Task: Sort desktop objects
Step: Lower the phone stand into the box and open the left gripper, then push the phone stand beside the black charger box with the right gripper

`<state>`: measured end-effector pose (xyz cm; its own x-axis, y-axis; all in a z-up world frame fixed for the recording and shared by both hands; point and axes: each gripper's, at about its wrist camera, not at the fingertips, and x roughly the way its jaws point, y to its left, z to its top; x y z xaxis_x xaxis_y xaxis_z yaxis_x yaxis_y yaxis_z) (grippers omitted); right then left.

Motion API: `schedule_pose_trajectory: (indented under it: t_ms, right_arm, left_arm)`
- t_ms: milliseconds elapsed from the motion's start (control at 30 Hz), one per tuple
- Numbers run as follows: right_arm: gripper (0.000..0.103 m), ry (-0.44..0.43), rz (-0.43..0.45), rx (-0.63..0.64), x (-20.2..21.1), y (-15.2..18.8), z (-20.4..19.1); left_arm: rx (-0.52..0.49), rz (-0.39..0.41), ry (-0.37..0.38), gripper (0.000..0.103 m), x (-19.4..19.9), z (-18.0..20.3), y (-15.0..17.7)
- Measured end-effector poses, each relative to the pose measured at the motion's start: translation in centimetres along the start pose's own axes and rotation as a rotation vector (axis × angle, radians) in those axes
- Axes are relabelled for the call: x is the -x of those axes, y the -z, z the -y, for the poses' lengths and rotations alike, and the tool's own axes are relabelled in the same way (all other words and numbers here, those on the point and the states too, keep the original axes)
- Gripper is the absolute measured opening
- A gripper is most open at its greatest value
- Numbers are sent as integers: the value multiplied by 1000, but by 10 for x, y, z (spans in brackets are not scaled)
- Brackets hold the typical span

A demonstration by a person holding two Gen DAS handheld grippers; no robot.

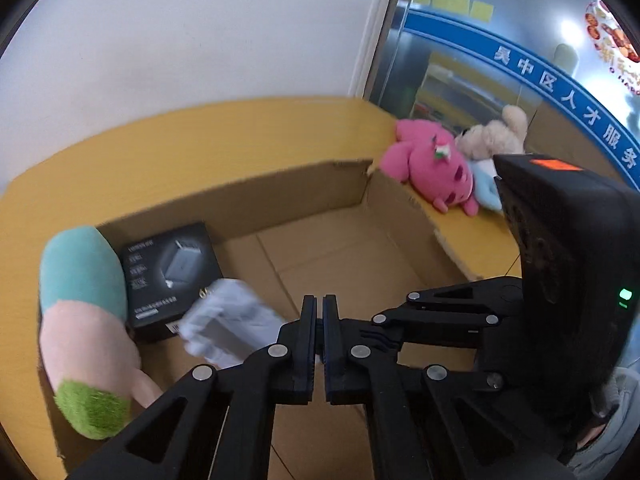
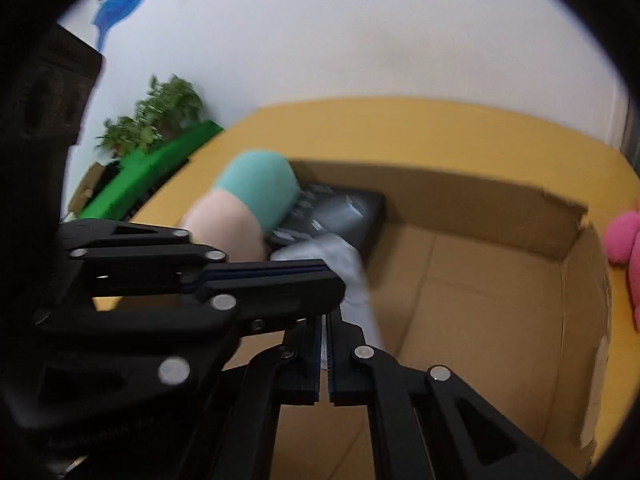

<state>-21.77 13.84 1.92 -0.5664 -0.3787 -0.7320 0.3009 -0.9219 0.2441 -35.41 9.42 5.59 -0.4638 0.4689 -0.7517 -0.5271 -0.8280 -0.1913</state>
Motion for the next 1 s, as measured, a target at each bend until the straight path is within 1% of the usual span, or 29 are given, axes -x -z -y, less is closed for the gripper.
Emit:
schedule_pose_trajectory:
  t_ms: [33,67,100,167,200,233,267,300,333,367,433,467,533,567,633,667,733,800,867,933,967,1000]
  right_arm:
    - [4,-10,-22,-37,-4,4,9]
    - [4,-52,-38,-123,-4,11,27]
    - [4,-54,-26,-155,0,13,37]
    - [5,-8,-1,-158,13,14,54]
    - [6,6,-7,-158,16,13,58]
    - [12,8,-20,-172,18,13,65]
    - [27,-6,-28,-183,20,13,69]
    - [37,-9,-38,-181,21,10,73]
    - [57,1,-55,-164,20,8,70]
    - [68,12,-72,-133,16,3,67]
    - [68,0,-102,-67,8,-5,57]
    - [68,-35,-132,0,1,-7,45]
    - [68,-73,-169,135,-9,-11,23]
    - [68,-78,-182,195,-12,-10,13]
    - [68,-78,-216,388,-27,-5,-16]
    - [68,-88,-235,454,-34,-1,-25]
    - [69,-105,-270,533,-49,4,-37]
    - [69,-107,-298,571,-64,5,-43]
    - [69,-92,-329,604,-81,6,-45]
    - [71,-69,-359,604,-94,8,-42]
    - [71,-60,-356,601,-95,7,-40]
    - [71,-70,-357,582,-96,7,-37]
  left_arm:
    - [22,3,-4,1,1,-6,3]
    - [42,6,-11,1,4,-13,4]
    - [61,9,-21,1,8,-21,6]
    - [108,15,-36,1,18,-39,8]
    - [133,16,-46,1,21,-46,11]
    - [148,13,-52,1,25,-55,15]
    - [165,3,-57,1,25,-61,18]
    - [177,-9,-62,1,24,-66,19]
    - [185,-18,-67,1,23,-69,22]
    - [193,-22,-70,1,23,-71,26]
    - [216,-32,-73,1,25,-73,34]
    - [224,-31,-73,3,29,-75,40]
    - [239,-28,-80,5,35,-78,47]
    - [247,-21,-89,7,40,-80,52]
    - [261,-10,-100,12,46,-81,56]
    - [271,-3,-106,15,50,-84,61]
    - [280,3,-112,18,54,-86,66]
    - [291,2,-119,18,56,-90,71]
    - [297,-4,-115,18,56,-93,76]
    - [300,-8,-108,18,55,-95,78]
    - [299,-8,-103,18,54,-95,80]
    - [299,-9,-102,18,53,-95,81]
